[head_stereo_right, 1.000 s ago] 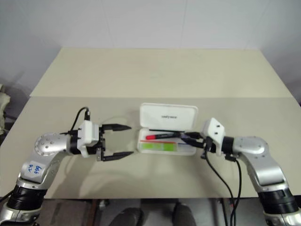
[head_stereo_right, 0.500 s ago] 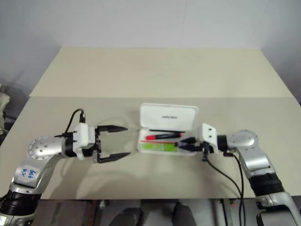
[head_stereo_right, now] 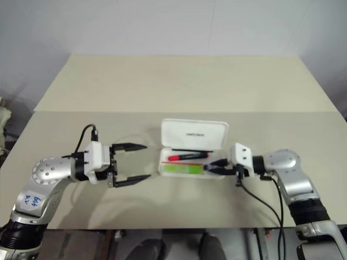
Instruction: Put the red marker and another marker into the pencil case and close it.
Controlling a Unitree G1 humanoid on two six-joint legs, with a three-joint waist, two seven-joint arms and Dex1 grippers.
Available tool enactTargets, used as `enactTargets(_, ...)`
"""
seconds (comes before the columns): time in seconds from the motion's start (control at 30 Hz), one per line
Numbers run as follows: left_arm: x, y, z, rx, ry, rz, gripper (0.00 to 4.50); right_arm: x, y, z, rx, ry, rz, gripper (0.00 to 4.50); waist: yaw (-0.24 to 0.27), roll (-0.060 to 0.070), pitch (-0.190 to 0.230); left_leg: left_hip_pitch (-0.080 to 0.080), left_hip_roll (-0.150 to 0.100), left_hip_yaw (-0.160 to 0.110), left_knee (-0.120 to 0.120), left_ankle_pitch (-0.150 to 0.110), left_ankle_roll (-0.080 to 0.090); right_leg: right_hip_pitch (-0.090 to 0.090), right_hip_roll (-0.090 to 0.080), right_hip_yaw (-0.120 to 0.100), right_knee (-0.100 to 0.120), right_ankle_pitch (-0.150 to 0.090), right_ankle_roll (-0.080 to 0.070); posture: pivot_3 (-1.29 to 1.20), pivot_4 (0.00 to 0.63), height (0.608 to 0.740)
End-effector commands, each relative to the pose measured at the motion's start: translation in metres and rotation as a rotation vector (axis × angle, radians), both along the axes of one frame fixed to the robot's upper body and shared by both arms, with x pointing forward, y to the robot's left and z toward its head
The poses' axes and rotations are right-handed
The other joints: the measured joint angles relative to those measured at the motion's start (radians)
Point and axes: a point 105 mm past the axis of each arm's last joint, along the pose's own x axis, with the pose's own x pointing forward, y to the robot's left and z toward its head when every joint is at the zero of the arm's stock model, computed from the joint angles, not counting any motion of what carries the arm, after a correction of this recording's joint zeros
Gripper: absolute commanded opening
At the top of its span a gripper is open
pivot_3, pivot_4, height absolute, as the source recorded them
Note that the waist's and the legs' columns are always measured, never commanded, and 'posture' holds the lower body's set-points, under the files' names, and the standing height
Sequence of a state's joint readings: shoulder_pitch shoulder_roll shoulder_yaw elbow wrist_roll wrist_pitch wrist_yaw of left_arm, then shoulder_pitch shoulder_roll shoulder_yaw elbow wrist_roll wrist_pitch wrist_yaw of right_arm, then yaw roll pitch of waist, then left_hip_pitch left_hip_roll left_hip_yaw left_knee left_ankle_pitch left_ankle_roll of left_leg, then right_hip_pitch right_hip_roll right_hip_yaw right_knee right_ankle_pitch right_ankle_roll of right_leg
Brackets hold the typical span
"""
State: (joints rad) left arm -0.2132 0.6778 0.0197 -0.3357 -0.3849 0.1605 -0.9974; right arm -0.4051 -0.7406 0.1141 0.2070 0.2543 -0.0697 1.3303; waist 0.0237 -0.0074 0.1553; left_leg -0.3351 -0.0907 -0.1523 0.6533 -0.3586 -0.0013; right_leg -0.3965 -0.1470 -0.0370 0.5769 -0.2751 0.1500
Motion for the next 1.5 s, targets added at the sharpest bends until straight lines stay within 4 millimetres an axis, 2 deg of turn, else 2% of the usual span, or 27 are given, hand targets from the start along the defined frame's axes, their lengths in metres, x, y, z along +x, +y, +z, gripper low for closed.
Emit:
enactTargets(0.03,0.000,-0.001,0.006,0.000,-0.042,-0.007,4.16,0.000,-0.011,0.005,-0.013,-0.026,-0.017,0.36,0.000,0.000,0.000,0.000,0.000,0.000,0.000,0.000,0.000,0.000,0.000,0.000,0.000,0.000,0.000,0.00,0.150,0.740)
enactTargets(0.43,0.000,0.000,0.009,0.005,-0.056,-0.004,4.16,0.001,-0.020,0.002,-0.031,-0.024,-0.023,0.36,-0.001,0.000,0.000,0.000,0.000,0.000,0.000,0.000,0.000,0.000,0.000,0.000,0.000,0.000,0.000,0.00,0.150,0.740)
enactTargets(0.63,0.000,0.000,0.009,0.006,-0.057,-0.001,4.16,0.005,-0.018,0.004,-0.011,-0.040,-0.030,2.41,0.001,0.000,0.000,0.000,0.000,0.000,0.000,0.000,0.000,0.000,0.000,0.000,0.000,0.000,0.000,0.00,0.150,0.740)
enactTargets(0.8,0.001,0.001,0.010,0.009,-0.057,0.003,4.16,0.010,-0.012,0.012,0.026,-0.073,-0.035,4.30,-0.001,0.000,0.000,0.000,0.000,0.000,0.000,0.000,0.000,0.000,0.000,0.000,0.000,0.000,0.000,0.00,0.150,0.740)
enactTargets(0.83,0.001,0.001,0.010,0.010,-0.058,0.003,4.16,0.012,-0.011,0.015,0.039,-0.078,-0.038,4.47,-0.001,0.000,0.000,0.000,0.000,0.000,-0.001,0.000,0.000,0.000,0.000,0.000,0.000,0.000,0.000,0.00,0.150,0.740)
enactTargets(1.23,0.007,0.003,0.012,0.013,-0.072,0.017,4.16,0.023,0.002,0.052,0.141,-0.139,-0.064,4.47,0.000,0.000,0.000,0.000,0.000,0.000,0.000,0.000,0.000,-0.001,0.000,0.000,0.000,0.000,0.000,0.00,0.150,0.740)
enactTargets(1.5,0.012,0.007,0.015,0.004,-0.070,0.017,4.16,0.010,-0.005,0.079,0.150,-0.175,-0.116,4.47,0.002,0.000,0.000,0.000,0.000,-0.001,0.000,0.000,0.000,-0.001,-0.001,0.000,0.001,0.000,0.000,0.00,0.150,0.740)
